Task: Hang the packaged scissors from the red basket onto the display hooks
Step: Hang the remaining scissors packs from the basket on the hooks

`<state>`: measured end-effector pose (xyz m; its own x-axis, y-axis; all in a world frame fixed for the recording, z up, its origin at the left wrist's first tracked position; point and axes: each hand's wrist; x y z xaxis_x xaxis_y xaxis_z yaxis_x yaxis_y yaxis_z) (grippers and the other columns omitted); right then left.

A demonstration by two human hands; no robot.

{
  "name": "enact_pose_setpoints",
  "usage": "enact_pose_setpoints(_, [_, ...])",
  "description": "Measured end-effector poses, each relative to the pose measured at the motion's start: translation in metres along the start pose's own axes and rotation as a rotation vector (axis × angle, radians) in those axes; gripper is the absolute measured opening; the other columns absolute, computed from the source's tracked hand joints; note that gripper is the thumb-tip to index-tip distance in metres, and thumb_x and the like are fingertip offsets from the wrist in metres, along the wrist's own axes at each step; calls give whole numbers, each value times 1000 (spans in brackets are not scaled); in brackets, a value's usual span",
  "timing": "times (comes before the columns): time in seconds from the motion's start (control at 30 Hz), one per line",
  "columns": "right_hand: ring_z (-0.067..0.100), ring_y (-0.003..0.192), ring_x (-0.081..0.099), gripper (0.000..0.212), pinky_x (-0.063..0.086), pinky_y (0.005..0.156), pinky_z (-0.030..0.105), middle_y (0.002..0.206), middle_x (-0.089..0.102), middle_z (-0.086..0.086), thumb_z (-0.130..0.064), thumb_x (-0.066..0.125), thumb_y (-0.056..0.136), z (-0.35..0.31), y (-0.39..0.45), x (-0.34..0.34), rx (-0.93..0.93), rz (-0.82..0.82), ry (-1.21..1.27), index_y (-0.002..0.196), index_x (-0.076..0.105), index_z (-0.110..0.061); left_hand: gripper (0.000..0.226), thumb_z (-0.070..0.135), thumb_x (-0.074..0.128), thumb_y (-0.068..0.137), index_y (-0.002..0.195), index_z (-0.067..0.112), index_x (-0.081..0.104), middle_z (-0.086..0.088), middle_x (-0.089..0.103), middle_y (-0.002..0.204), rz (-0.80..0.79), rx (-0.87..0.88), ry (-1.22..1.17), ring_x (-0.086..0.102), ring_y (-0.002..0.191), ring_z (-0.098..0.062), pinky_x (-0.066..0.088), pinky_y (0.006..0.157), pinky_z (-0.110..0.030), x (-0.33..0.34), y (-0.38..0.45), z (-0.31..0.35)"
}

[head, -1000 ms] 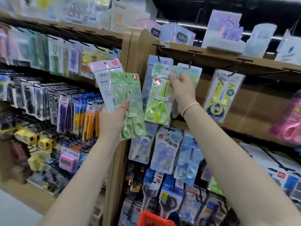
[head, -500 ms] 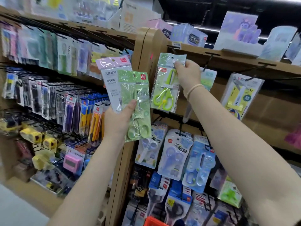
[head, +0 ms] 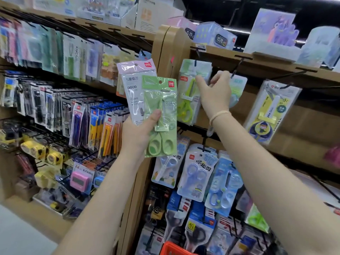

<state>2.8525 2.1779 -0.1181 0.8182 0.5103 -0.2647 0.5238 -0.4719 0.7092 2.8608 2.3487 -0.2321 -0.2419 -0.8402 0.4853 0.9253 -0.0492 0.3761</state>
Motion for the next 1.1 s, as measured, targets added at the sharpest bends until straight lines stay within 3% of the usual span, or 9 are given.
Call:
enact_pose_setpoints(0.1, [12,57,47,38,41,56,26,72,48,1,-49,60,97,-2,-33,-1,42,-314,148,87,49,-14,39,33,86,78,112,17,72,-13,77,108,-50,10,8,73,104,-35,56,94,-61,4,-2,-4])
enact_pose_setpoints(0.2, [10,61,58,25,43,51,21,79,64,2,-31,66,97,3,-53,-2,37,-515,291,94,66,-6,42,30,83,77,113,12,72,-13,77,109,-127,-44,-16,74,103,-34,57,94,-59,9,-7,-8])
enact_pose_setpoints(0.33, [9,70,65,7,50,59,23,85,71,0,-17,66,98,11,-50,-9,104,-443,436,94,70,-13,43,22,84,82,121,10,70,-11,77,113,-161,-66,29,74,105,-32,57,97,-55,7,-10,-10])
enact_pose_setpoints(0.5, [17,90,71,11,60,83,39,101,75,2,-14,64,98,15,-35,-5,246,-426,550,107,70,-15,43,21,84,83,123,15,69,-3,78,111,-166,-38,99,75,104,-21,59,95,-44,10,-6,-8])
enact_pose_setpoints(0.67, [22,84,68,20,58,82,40,92,72,8,-22,68,97,4,1,1,235,-222,487,99,71,-3,19,25,76,92,100,37,64,19,71,97,-127,1,165,66,80,17,47,67,-3,11,4,-5])
enact_pose_setpoints(0.73, [22,81,62,16,53,76,38,85,67,6,-23,67,97,-1,20,0,216,-147,441,85,70,-12,18,29,73,94,102,41,63,19,71,101,-78,6,174,68,91,9,52,80,-13,1,6,-9])
enact_pose_setpoints(0.83, [21,75,56,31,52,69,42,79,60,8,-25,68,95,-1,42,4,175,-97,378,89,68,5,19,26,73,94,107,39,66,12,76,104,-32,13,158,73,103,-12,59,93,-39,-13,6,-16])
enact_pose_setpoints(0.97, [18,74,55,28,51,69,36,79,60,8,-23,68,95,-3,52,15,153,-51,287,86,69,3,20,24,73,94,107,38,68,11,77,106,-17,12,134,73,102,-12,60,91,-39,-18,6,-17])
enact_pose_setpoints(1.1, [20,76,59,30,56,82,54,87,72,20,-23,67,94,-2,56,21,136,-54,255,93,70,7,20,22,72,95,114,26,70,7,76,107,-23,7,127,74,100,-13,63,80,-28,-16,6,-15])
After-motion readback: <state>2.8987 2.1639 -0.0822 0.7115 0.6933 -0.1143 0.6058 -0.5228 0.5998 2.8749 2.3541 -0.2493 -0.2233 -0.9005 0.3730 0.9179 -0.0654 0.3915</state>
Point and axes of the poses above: each hand's wrist, its own y-axis towards the middle knuckle, its own x-axis out of the palm, z = x × y
